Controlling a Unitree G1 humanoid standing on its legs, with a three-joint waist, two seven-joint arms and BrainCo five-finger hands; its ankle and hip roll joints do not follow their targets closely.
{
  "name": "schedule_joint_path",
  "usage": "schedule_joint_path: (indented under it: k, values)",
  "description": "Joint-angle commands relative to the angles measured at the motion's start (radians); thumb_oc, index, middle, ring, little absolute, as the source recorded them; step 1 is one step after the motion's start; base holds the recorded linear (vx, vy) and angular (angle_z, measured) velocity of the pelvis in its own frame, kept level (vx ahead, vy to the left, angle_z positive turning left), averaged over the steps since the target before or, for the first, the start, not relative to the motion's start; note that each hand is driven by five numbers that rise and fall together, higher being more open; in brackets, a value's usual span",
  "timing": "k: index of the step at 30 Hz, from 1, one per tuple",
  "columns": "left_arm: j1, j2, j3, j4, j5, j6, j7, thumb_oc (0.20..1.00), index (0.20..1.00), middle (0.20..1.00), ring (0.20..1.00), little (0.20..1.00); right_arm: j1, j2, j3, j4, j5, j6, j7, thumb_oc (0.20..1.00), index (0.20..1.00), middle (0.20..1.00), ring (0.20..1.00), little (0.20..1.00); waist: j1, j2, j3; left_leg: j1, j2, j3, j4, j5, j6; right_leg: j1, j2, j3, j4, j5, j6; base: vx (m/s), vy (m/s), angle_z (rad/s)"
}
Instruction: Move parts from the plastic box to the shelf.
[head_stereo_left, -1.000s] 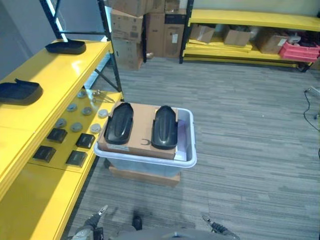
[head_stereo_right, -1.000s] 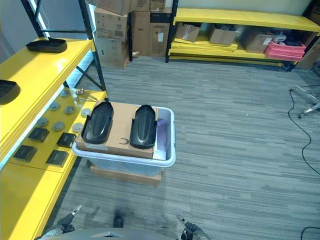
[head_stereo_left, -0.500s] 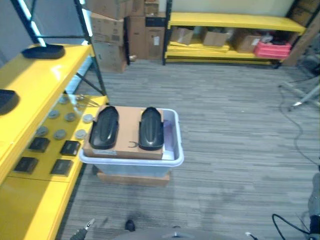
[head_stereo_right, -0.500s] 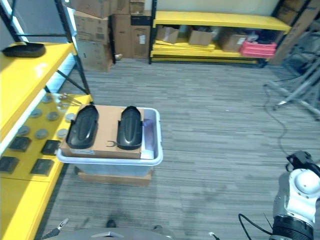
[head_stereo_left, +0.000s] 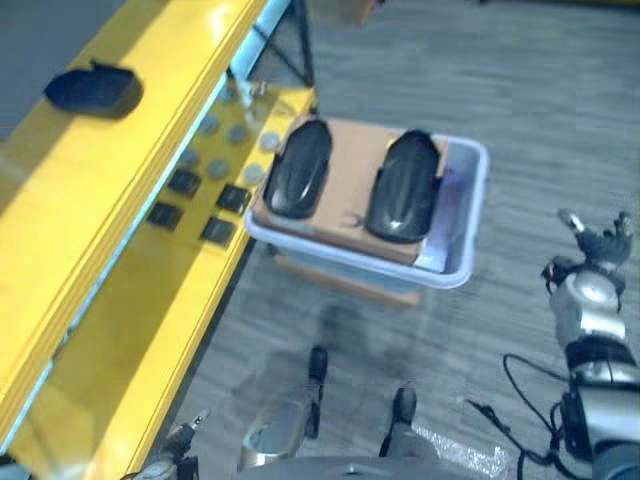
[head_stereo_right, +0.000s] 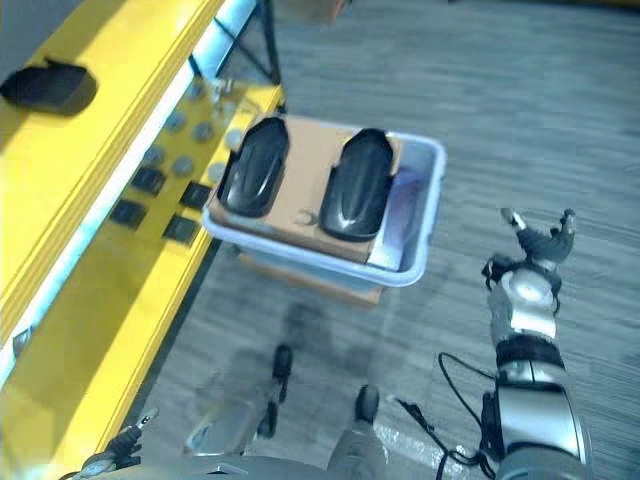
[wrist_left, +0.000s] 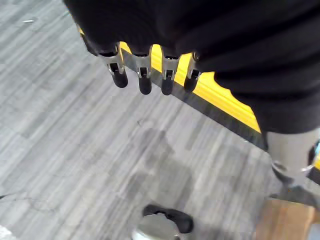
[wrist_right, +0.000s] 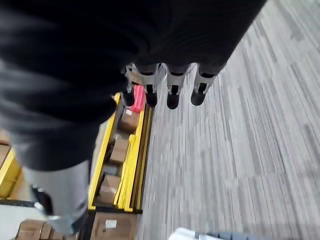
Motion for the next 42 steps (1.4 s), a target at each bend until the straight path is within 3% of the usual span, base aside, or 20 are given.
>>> schedule_joint_path:
  k: [1,8,13,15,23,34,40,41,42]
  values:
    - [-0.064,0.043,-0.004,0.039,-0.034,-0.026,-0.022,1.000,1.000,1.000,1.000,1.000,-0.029,-0.080,0.033,-0.087,0.054,-0.081,-0.023,1.000,1.000,1.000,1.000,1.000,0.006,-0.086,0.037,-0.023,-0.036,-0.057,0.129,-0.145,-0.003,-0.027,-0.035,-0.033,0.051,-0.021,-0.014,-0.06,0.048,0.21]
    - [-0.046,0.054,-0.034,0.042,-0.053,-0.047,-0.061,1.000,1.000,1.000,1.000,1.000,-0.141,-0.131,0.094,-0.011,0.091,-0.067,0.000,1.000,1.000,1.000,1.000,1.000,0.036,-0.068,0.079,-0.070,-0.064,-0.086,0.139,-0.133,0.000,-0.065,-0.045,-0.049,0.075,-0.030,-0.020,-0.02,0.069,0.18]
    - [-0.038,0.049,-0.043,0.037,-0.072,-0.062,-0.079,1.000,1.000,1.000,1.000,1.000,-0.174,-0.129,0.123,0.005,0.090,-0.014,0.033,1.000,1.000,1.000,1.000,1.000,0.046,-0.064,0.097,-0.075,-0.073,-0.091,0.131,-0.128,0.002,-0.074,-0.054,-0.051,0.079,-0.031,-0.018,0.01,0.062,0.07]
    - [-0.031,0.045,-0.048,0.030,-0.087,-0.069,-0.089,1.000,1.000,1.000,1.000,1.000,-0.200,-0.118,0.160,0.040,0.073,0.019,0.079,1.000,1.000,1.000,1.000,1.000,0.057,-0.058,0.107,-0.078,-0.077,-0.089,0.127,-0.123,0.003,-0.080,-0.060,-0.053,0.086,-0.031,-0.016,0.02,0.100,0.04]
    - [-0.030,0.044,-0.043,0.021,-0.096,-0.062,-0.095,1.000,1.000,1.000,1.000,1.000,-0.245,-0.064,0.212,0.050,0.061,0.086,0.085,1.000,1.000,1.000,1.000,1.000,0.071,-0.048,0.137,-0.102,-0.085,-0.079,0.141,-0.122,0.009,-0.103,-0.069,-0.053,0.105,-0.033,-0.014,-0.01,0.040,0.00]
    - [-0.028,0.037,-0.044,0.010,-0.117,-0.082,-0.110,1.000,1.000,1.000,1.000,1.000,-0.261,-0.042,0.253,0.096,0.046,0.115,0.102,1.000,1.000,1.000,1.000,1.000,0.082,-0.042,0.176,-0.136,-0.090,-0.070,0.161,-0.119,0.012,-0.135,-0.074,-0.053,0.128,-0.033,-0.011,-0.01,0.013,0.00]
    - [-0.031,0.038,-0.054,-0.009,-0.132,-0.084,-0.113,1.000,1.000,1.000,1.000,1.000,-0.256,-0.026,0.272,0.128,0.043,0.174,0.077,1.000,1.000,1.000,1.000,1.000,0.086,-0.038,0.190,-0.155,-0.094,-0.067,0.168,-0.115,0.015,-0.153,-0.077,-0.054,0.141,-0.032,-0.009,-0.01,0.003,0.00]
    - [-0.032,0.039,-0.054,-0.012,-0.133,-0.085,-0.114,1.000,1.000,1.000,1.000,1.000,-0.251,-0.024,0.271,0.139,0.053,0.171,0.083,0.853,0.853,0.853,0.853,0.853,0.087,-0.037,0.192,-0.157,-0.094,-0.066,0.169,-0.115,0.016,-0.155,-0.077,-0.054,0.142,-0.032,-0.008,0.00,0.000,0.00]
    - [-0.032,0.040,-0.054,-0.013,-0.133,-0.086,-0.115,1.000,1.000,1.000,1.000,1.000,-0.248,-0.023,0.268,0.150,0.065,0.169,0.090,0.545,0.545,0.545,0.545,0.545,0.088,-0.036,0.192,-0.159,-0.095,-0.066,0.169,-0.114,0.016,-0.157,-0.078,-0.055,0.143,-0.032,-0.008,0.00,0.000,0.00]
